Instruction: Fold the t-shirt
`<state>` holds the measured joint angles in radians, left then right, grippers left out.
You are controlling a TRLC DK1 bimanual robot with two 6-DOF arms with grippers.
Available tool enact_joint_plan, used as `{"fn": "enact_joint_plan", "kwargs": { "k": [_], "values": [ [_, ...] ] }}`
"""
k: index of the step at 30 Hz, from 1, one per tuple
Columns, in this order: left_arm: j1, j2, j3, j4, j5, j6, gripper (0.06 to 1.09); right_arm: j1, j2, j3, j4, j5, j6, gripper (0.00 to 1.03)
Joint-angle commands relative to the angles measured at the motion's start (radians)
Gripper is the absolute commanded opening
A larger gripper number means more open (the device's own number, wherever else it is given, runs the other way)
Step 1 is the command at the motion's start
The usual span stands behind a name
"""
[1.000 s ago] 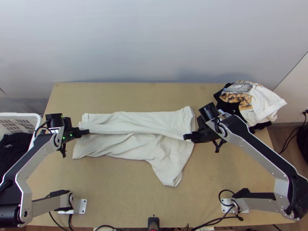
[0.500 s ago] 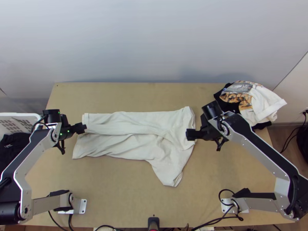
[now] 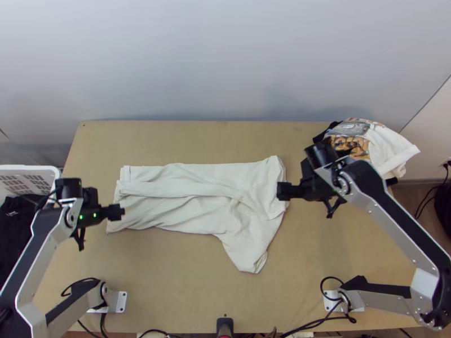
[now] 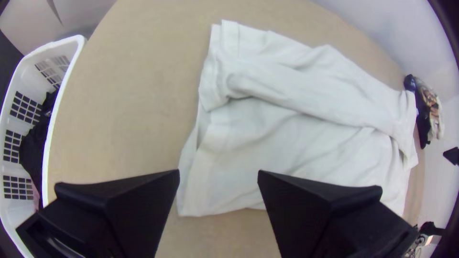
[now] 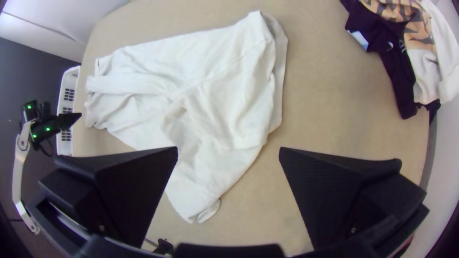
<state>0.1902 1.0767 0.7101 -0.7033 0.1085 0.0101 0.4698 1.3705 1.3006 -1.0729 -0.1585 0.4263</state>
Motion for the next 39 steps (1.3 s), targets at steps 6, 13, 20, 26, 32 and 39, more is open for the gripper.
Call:
{"fn": "enact_joint_plan", "kwargs": {
  "k": [6,13,20,26,32,39],
  "values": [
    [0.012,-0.072,-0.147,0.051,-0.043,0.045,0.87,0.087,-0.073,0.051,-0.104,-0.138,-0.009,0.98],
    [0.011,-0.052,-0.181,0.090,-0.049,0.045,0.86,0.196,-0.159,-0.055,-0.073,-0.099,-0.034,0.98],
    [0.008,-0.004,-0.192,0.111,-0.063,0.022,0.86,0.303,-0.177,-0.144,-0.038,-0.099,-0.050,0.98],
    [0.003,-0.001,-0.215,0.130,-0.075,0.018,0.86,0.391,-0.188,-0.273,0.022,-0.098,-0.070,0.98],
    [-0.006,0.029,-0.210,0.159,-0.090,-0.024,0.76,0.415,-0.183,-0.345,0.080,-0.099,-0.058,0.98],
    [-0.018,0.017,-0.213,0.196,-0.090,-0.033,0.10,0.409,-0.169,-0.386,0.131,-0.098,-0.037,0.98]
  ]
}}
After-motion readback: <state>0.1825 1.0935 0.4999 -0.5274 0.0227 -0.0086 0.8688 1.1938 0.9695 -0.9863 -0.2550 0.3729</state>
